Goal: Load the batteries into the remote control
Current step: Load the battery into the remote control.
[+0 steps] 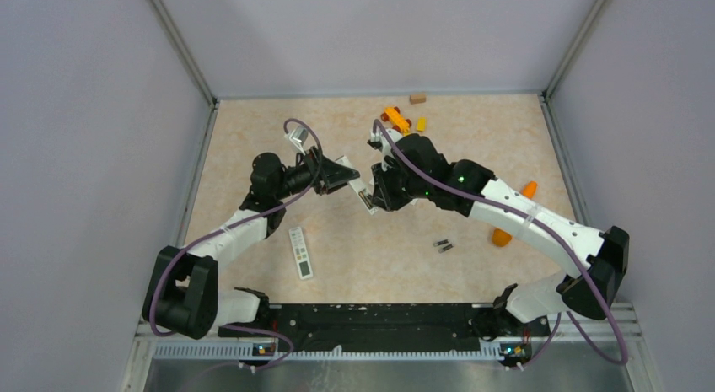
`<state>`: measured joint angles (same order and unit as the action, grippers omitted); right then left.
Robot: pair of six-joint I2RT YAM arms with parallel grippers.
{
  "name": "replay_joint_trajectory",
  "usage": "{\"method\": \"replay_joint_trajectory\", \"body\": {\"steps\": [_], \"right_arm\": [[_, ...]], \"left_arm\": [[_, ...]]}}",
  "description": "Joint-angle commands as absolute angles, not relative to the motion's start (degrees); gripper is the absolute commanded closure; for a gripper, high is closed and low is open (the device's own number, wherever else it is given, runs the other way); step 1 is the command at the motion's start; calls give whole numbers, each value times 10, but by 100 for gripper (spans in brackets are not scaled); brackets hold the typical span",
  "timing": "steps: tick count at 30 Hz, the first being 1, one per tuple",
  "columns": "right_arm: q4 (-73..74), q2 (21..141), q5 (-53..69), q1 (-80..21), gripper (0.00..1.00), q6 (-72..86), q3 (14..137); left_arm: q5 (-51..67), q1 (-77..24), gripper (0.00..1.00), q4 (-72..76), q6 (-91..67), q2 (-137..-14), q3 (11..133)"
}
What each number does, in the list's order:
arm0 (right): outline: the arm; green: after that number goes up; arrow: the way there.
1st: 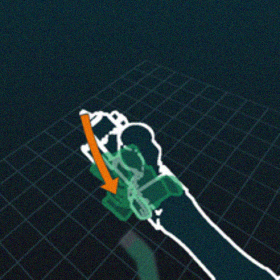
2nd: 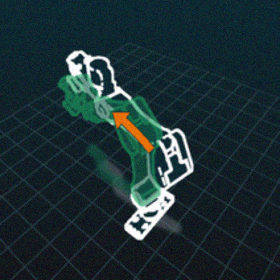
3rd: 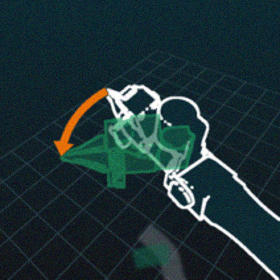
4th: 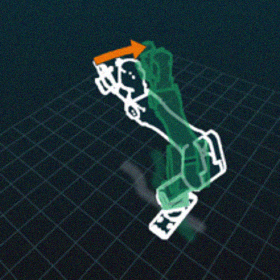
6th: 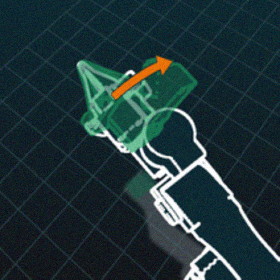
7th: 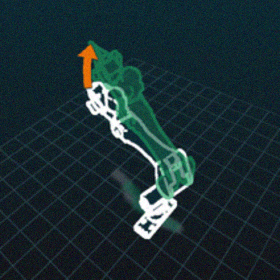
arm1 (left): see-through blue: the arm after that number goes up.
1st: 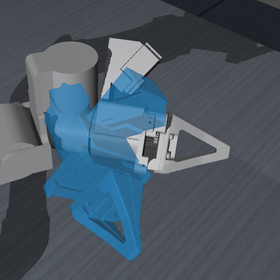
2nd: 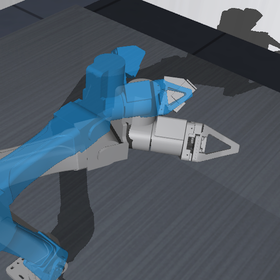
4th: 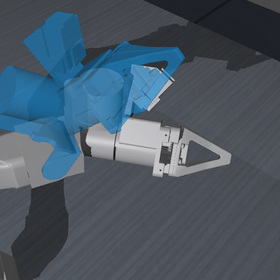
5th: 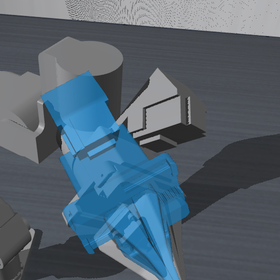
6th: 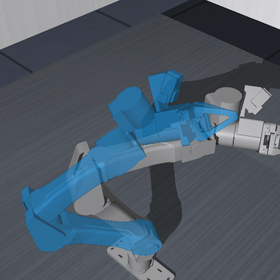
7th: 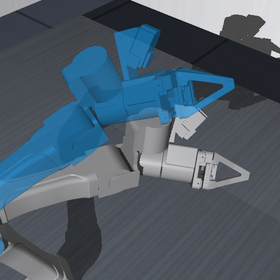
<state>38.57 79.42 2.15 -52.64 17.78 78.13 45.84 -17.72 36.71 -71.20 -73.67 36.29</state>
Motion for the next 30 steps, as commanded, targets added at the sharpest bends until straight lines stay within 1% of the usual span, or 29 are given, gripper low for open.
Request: {"method": "replay_joint_trajectory", "body": {"steps": [1, 5, 9, 15, 20, 30], "right_arm": [[354, 796, 3, -534, 88, 196, 793], [343, 803, 3, -534, 88, 205, 793], [330, 805, -20, -534, 85, 220, 797], [307, 811, -15, -534, 83, 242, 800], [310, 809, -19, -534, 70, 252, 804], [290, 776, -19, -534, 55, 271, 796]], "left_arm": [[477, -179, 100, 433, -742, -739, 367], [480, -179, 100, 446, -757, -741, 365], [479, -179, 100, 454, -770, -742, 363], [475, -178, 100, 464, -781, -742, 361], [472, -173, 100, 467, -786, -742, 359], [474, -159, 100, 480, -801, -742, 354]]}}
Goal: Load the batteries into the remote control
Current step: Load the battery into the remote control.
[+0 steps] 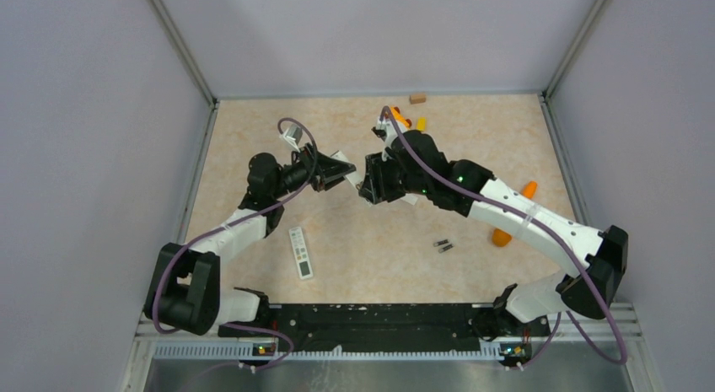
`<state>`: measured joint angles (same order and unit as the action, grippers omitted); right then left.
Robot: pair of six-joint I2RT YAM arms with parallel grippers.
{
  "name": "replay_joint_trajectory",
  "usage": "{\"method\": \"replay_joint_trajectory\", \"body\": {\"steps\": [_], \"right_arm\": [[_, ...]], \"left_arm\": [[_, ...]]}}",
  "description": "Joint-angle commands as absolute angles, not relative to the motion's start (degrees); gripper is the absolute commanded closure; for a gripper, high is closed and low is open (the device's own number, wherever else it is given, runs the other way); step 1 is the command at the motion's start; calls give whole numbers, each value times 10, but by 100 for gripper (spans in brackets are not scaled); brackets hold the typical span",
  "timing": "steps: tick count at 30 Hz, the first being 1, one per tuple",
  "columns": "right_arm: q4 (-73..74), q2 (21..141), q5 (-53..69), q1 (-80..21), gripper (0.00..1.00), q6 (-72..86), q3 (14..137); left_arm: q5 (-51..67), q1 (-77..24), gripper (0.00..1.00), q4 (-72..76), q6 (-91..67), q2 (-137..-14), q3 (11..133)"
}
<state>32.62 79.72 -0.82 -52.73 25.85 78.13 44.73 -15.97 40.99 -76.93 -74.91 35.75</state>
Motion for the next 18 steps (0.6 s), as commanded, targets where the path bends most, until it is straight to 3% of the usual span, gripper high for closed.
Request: {"method": "replay_joint_trajectory", "body": {"steps": [1, 7, 9, 18], "right_arm": [[284, 771, -19, -534, 53, 274, 793], [191, 698, -55, -533, 22, 325, 716], [135, 666, -61, -532, 17, 359, 674], [-116, 567, -58, -532, 13, 529, 494]], "left_arm": [[475, -157, 100, 483, -805, -742, 353], [478, -149, 100, 514, -836, -742, 349], [478, -148, 100, 525, -849, -742, 349], [470, -147, 100, 631, -994, -753, 344]]}}
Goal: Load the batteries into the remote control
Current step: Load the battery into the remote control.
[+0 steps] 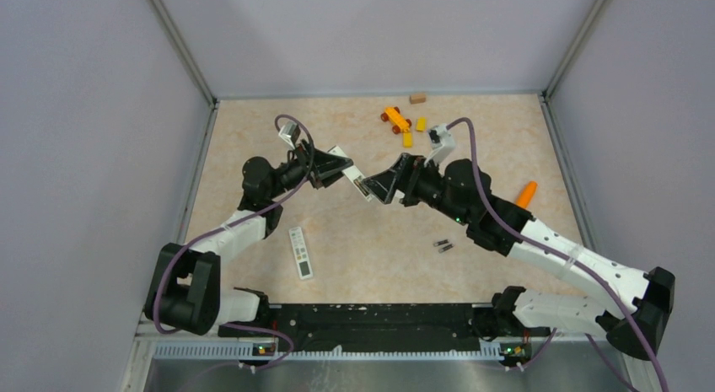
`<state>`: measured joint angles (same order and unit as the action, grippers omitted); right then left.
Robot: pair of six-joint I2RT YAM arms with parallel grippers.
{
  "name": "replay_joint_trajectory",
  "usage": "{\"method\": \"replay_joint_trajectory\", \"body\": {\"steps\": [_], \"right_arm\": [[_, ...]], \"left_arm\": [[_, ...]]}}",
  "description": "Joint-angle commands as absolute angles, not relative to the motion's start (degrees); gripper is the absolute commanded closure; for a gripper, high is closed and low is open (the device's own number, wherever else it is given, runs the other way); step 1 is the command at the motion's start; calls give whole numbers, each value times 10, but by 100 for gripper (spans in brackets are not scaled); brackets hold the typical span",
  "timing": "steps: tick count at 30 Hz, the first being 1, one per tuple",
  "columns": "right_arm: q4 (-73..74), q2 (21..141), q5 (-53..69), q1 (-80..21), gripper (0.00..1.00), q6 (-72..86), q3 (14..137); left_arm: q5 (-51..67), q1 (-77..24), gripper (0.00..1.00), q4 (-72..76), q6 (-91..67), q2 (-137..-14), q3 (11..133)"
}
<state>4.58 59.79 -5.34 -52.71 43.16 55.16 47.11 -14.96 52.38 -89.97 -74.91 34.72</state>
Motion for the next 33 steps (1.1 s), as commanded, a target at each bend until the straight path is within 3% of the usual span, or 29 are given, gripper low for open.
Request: {"method": "replay_joint_trajectory", "body": {"steps": [1, 8, 16, 24, 27, 33], "right_arm": [[-136, 561, -58, -532, 12, 543, 477], [-263, 551, -60, -533, 12, 609, 421], [-263, 556, -43, -533, 11, 608, 431], [-255, 552, -45, -533, 14, 624, 411], [-250, 553, -45, -533, 20, 627, 409], [-248, 563, -40, -533, 42, 634, 410]], "left_arm": [[468, -147, 100, 641, -1013, -753, 344], [447, -147, 100, 643, -1089, -749, 342], [426, -147, 100, 462, -1007, -694, 350], [420, -147, 100, 441, -1008, -684, 355], [418, -147, 100, 443, -1012, -684, 353], [416, -147, 100, 460, -1019, -691, 351]]}}
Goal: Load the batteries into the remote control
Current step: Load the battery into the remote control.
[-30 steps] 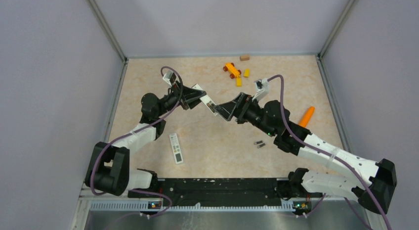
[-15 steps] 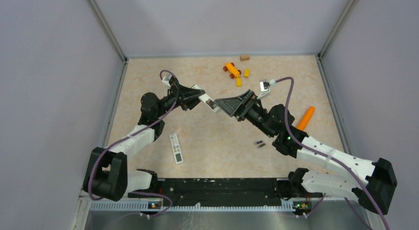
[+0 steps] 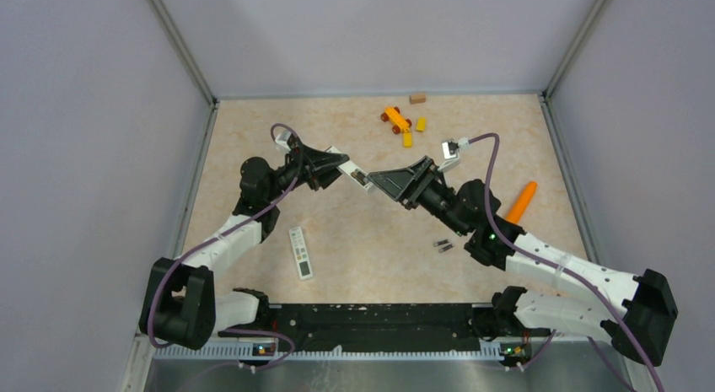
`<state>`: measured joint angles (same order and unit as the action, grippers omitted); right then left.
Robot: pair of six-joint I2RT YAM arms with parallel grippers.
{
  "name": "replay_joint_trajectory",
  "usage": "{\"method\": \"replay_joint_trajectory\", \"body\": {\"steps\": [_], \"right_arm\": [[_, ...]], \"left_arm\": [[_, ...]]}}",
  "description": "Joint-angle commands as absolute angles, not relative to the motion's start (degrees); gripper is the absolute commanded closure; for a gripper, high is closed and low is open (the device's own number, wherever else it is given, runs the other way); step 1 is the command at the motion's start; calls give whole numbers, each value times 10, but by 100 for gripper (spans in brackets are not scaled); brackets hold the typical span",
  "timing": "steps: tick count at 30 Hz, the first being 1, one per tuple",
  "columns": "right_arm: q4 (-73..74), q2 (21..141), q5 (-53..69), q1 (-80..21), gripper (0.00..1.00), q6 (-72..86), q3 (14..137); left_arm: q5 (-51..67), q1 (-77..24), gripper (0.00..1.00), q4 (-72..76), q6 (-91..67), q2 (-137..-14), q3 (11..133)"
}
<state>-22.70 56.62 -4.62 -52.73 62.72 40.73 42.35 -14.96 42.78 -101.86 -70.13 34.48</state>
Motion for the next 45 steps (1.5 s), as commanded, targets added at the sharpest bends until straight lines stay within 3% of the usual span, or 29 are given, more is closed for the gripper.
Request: {"method": "replay_joint_trajectory", "body": {"steps": [1, 11, 16, 21, 45], "right_arm": [[-244, 565, -39, -533, 44, 635, 413], [-205, 594, -45, -533, 57, 638, 440], [-193, 597, -53, -533, 48, 640, 440], [-196, 594, -57, -533, 47, 645, 435], [-215, 638, -41, -526, 56, 704, 426]], "left_arm": [[417, -147, 100, 468, -1024, -695, 350], [423, -147, 100, 503, -1033, -700, 340], [422, -147, 100, 505, -1027, -698, 342], [421, -147, 100, 506, -1022, -696, 343], [448, -148, 100, 491, -975, -664, 375]]}}
